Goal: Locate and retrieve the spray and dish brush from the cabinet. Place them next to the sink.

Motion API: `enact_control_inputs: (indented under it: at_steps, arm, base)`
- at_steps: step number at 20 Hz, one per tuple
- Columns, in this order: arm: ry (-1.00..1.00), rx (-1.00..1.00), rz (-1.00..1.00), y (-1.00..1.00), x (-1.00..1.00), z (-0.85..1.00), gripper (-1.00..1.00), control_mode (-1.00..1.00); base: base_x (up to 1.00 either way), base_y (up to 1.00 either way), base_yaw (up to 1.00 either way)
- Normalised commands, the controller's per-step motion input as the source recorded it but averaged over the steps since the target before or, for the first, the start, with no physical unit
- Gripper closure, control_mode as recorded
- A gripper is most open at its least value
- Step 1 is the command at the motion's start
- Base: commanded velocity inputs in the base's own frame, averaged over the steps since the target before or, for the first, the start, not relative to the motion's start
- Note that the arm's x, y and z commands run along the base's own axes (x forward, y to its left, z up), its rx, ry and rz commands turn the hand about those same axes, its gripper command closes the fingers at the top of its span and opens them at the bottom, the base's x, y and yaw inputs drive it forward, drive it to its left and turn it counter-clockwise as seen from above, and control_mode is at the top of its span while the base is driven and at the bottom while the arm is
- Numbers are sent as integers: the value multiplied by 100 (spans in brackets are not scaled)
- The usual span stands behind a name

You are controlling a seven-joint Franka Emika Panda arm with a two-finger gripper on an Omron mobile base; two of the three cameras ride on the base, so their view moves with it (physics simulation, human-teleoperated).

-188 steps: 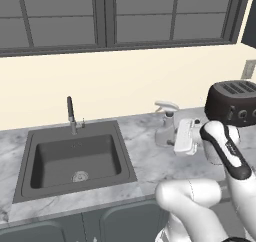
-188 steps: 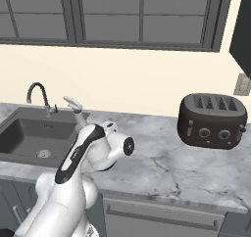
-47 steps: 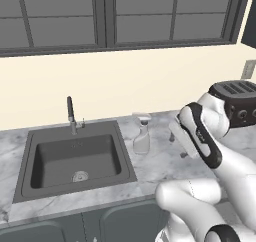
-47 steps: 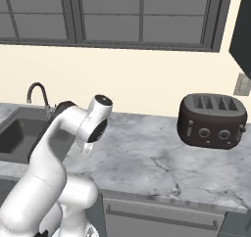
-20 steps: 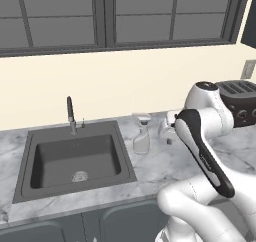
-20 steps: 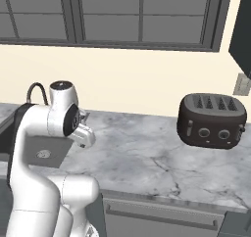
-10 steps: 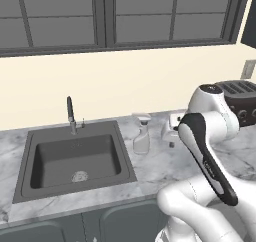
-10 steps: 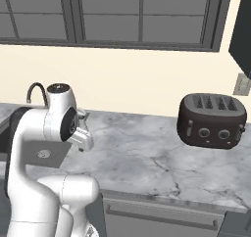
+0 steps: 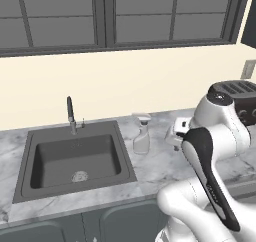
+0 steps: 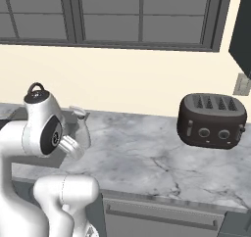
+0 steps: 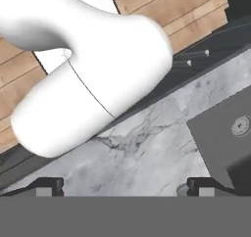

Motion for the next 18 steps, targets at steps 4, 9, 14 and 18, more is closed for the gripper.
enact_control_inputs:
  at_steps: [4, 9, 14, 18]
  arm:
    - [1, 0, -22, 18, -4, -2, -100, -100]
    - [-1, -2, -13, 4, -11, 15, -100, -100]
    - [0, -1, 9, -2, 21, 3, -100, -100]
    - [2, 0, 36, -8, 12, 0, -100, -100]
  base:
    - [0, 0, 0]
    - [0, 0, 0]
    - [0, 0, 0]
    - [0, 0, 0]
